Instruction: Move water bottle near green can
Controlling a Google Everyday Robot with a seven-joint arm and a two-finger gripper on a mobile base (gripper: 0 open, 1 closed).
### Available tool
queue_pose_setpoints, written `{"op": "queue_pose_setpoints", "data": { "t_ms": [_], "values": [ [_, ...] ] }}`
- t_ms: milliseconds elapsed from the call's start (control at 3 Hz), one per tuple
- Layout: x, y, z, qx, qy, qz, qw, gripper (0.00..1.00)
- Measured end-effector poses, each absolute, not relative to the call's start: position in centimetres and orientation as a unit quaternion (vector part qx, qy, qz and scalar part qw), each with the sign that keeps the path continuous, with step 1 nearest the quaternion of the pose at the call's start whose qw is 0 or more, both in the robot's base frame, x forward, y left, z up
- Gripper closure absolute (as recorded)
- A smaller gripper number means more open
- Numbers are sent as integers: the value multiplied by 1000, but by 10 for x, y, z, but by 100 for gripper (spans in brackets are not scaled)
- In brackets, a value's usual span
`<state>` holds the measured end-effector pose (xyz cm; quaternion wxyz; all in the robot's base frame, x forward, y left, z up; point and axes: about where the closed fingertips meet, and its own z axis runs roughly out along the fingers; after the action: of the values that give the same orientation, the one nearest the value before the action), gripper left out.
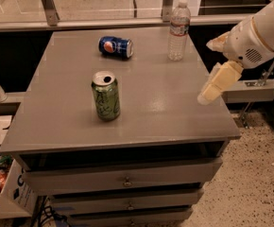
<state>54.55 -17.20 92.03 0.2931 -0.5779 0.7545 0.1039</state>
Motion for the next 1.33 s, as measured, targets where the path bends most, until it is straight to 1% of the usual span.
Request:
{"op": "queue_pose_setpoints", "data": {
  "t_ms": [333, 667, 1333],
  "values": [
    [571, -157, 911, -568, 741, 136, 332, 0],
    [582, -151, 908, -563, 735, 149, 347, 0],
    [582, -151, 908, -563, 735, 149, 347, 0]
  ]
}}
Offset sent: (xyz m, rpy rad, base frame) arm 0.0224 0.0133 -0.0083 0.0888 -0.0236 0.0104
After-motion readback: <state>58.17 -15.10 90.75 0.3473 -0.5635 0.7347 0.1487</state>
